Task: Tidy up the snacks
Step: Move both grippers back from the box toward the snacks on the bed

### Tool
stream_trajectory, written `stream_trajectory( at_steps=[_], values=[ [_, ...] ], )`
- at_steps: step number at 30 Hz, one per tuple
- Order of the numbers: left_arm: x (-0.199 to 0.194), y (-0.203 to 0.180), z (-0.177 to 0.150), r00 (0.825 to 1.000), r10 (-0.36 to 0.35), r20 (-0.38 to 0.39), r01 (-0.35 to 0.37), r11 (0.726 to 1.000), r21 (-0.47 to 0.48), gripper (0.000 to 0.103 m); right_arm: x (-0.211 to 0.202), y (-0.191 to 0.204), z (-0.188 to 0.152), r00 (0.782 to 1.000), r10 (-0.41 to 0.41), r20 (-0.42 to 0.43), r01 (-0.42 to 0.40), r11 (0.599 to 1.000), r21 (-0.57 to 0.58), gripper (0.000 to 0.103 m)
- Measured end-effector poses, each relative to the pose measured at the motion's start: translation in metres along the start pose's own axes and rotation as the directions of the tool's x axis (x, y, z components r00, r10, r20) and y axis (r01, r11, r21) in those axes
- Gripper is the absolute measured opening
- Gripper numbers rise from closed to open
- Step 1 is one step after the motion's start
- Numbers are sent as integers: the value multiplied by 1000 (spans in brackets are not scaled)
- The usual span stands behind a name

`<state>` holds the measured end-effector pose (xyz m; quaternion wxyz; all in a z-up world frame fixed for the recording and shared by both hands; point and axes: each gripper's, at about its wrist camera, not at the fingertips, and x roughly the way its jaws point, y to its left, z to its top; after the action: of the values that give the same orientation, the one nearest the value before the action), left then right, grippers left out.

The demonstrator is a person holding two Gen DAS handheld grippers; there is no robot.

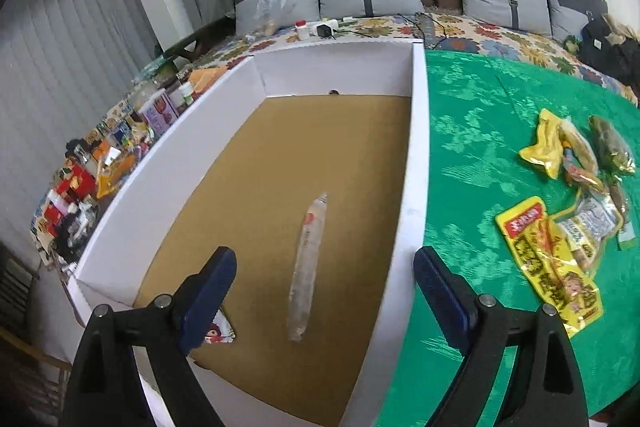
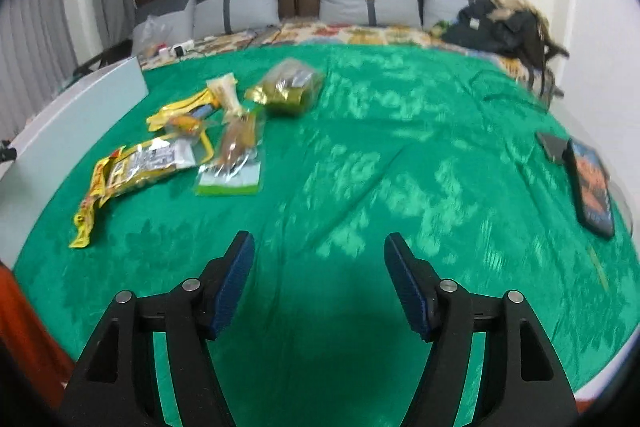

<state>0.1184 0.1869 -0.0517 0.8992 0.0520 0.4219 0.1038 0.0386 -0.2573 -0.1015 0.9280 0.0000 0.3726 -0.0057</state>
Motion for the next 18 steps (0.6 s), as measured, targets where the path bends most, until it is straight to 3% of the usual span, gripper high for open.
stream_trajectory(
  at_steps=[10, 15, 18],
  values=[
    [-4, -25, -4, 1000, 13, -6, -13, 999, 43, 90, 41, 4, -15, 988, 14, -151, -18, 1000, -22, 72],
    [-34, -12, -4, 990, 101, 98, -94, 993, -70, 90, 42, -3, -19, 984, 1, -179, -4, 1000, -13, 72],
    [-62, -20, -9, 971, 138, 193, -121, 988, -96, 92, 44, -1, -21, 983, -9, -186, 4, 1000, -27, 73]
  ],
)
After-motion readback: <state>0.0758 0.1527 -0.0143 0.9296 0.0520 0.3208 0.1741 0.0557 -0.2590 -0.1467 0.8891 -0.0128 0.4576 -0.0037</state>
